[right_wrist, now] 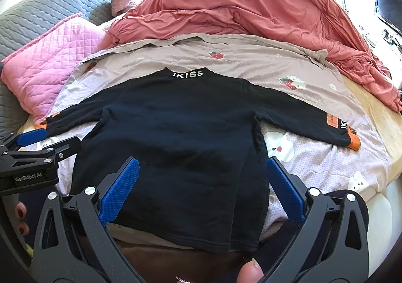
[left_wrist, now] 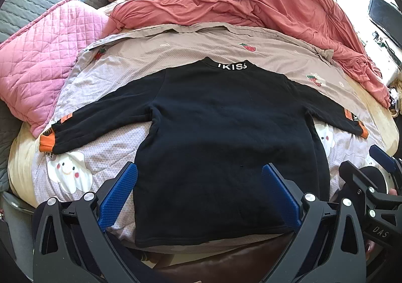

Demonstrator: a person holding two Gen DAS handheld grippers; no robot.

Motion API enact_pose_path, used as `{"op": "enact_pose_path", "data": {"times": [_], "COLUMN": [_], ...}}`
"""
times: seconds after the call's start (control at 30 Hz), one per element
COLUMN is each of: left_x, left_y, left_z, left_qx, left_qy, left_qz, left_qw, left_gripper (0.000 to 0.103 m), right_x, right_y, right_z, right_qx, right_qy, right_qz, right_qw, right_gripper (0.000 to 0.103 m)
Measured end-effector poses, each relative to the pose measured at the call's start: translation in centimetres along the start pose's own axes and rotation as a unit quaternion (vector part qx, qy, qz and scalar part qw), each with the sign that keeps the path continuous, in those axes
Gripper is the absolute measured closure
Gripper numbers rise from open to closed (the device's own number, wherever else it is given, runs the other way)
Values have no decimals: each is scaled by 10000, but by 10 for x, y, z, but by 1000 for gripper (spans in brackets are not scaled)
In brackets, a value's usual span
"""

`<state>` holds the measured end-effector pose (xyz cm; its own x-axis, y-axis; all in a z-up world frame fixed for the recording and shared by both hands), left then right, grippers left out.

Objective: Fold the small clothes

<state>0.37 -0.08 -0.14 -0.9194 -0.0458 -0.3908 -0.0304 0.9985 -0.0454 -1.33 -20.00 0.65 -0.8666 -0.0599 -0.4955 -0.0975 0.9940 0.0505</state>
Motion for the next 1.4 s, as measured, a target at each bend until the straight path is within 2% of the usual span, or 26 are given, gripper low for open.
{"op": "enact_pose_path", "data": {"times": [0.37, 0.53, 0.6, 0.7, 0.8, 0.9, 1.03, 1.1, 1.2, 1.3, 1.37, 1.4], "left_x": [-1, -1, -2, -7, -11, -16, -16, -16, -13, -8, -5, -4], "left_y": [0, 2, 4, 6, 7, 7, 5, 2, -3, -9, -11, -11], "left_z": [1, 7, 14, 31, 49, 67, 90, 100, 110, 120, 131, 136], "left_qx": [8, 26, 56, 121, 21, -207, -64, -57, 76, -28, -154, -174], "left_qy": [20, 42, 120, 313, 448, 574, 754, 835, 826, 869, 981, 1066], "left_qz": [11, -27, -32, 24, 154, 340, 470, 531, 655, 801, 852, 846], "left_qw": [10000, 10000, 9999, 9994, 9989, 9976, 9960, 9951, 9944, 9930, 9914, 9905], "left_gripper": [4, 4, 4, 4, 4, 4, 4, 5, 5, 5, 5, 5], "right_x": [1, -1, -2, -2, -2, 0, 3, 3, 4, 5, 6, 7], "right_y": [-6, -22, -36, -67, -93, -106, -105, -101, -98, -97, -99, -99], "right_z": [4, 10, 17, 32, 50, 73, 103, 116, 134, 151, 159, 162], "right_qx": [-14, -75, -68, 249, 585, 729, 960, 895, 844, 654, 406, 165], "right_qy": [56, 203, 388, 686, 1029, 1479, 1895, 2043, 2339, 2630, 2782, 2853], "right_qz": [-2, -76, -72, 45, 53, -68, -462, -574, -603, -552, -425, -368], "right_qw": [10000, 9997, 9992, 9973, 9930, 9863, 9761, 9731, 9667, 9610, 9587, 9576], "right_gripper": [8, 8, 8, 8, 8, 8, 9, 15, 34, 46, 60, 80]}}
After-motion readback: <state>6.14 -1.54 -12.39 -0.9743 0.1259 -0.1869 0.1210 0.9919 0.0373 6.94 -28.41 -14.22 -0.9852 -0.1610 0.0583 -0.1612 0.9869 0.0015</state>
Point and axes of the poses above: each gripper's, at about its wrist camera, not at the fingertips, and z roughly the way its jaws point, y to its left, x to its underside, the point moved 1 cm from there along z, roughly the way its jaws point, and after that the axes turned 11 degrees about y, right-handed, at the moved point
